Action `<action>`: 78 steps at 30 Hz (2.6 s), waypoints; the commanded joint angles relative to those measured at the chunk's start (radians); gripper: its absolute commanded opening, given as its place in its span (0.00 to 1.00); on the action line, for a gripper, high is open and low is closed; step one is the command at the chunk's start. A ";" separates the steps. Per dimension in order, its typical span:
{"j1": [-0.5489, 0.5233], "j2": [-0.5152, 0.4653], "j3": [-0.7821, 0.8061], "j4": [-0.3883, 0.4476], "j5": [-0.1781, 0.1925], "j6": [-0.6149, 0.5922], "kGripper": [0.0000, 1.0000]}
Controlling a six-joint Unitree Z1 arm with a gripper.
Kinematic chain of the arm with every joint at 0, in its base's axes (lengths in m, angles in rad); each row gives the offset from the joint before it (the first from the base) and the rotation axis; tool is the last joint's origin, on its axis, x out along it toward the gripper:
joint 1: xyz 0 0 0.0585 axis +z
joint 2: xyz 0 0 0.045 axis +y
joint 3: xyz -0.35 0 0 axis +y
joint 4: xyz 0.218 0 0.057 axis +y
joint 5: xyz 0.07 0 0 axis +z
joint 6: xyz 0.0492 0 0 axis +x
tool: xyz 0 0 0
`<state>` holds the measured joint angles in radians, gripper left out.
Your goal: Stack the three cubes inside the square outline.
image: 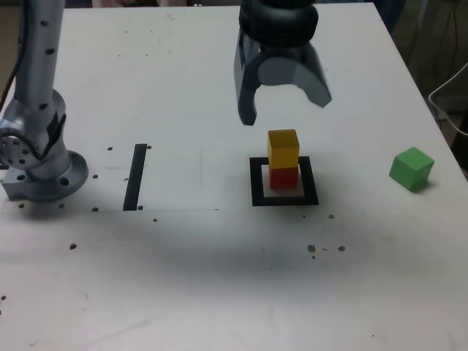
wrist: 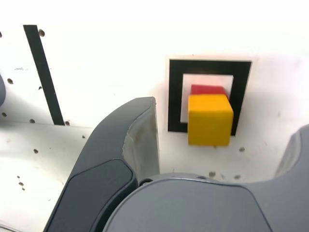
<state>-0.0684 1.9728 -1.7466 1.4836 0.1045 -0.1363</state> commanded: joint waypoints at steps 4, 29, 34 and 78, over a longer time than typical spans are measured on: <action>-0.043 0.007 -0.091 0.022 0.037 0.009 1.00; -0.108 0.259 -0.512 0.030 0.013 -0.057 1.00; -0.106 0.345 -0.602 0.020 0.011 -0.090 1.00; 0.002 0.549 -0.645 -0.053 -0.037 -0.282 1.00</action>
<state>-0.0680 2.5196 -2.3924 1.4359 0.0647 -0.4168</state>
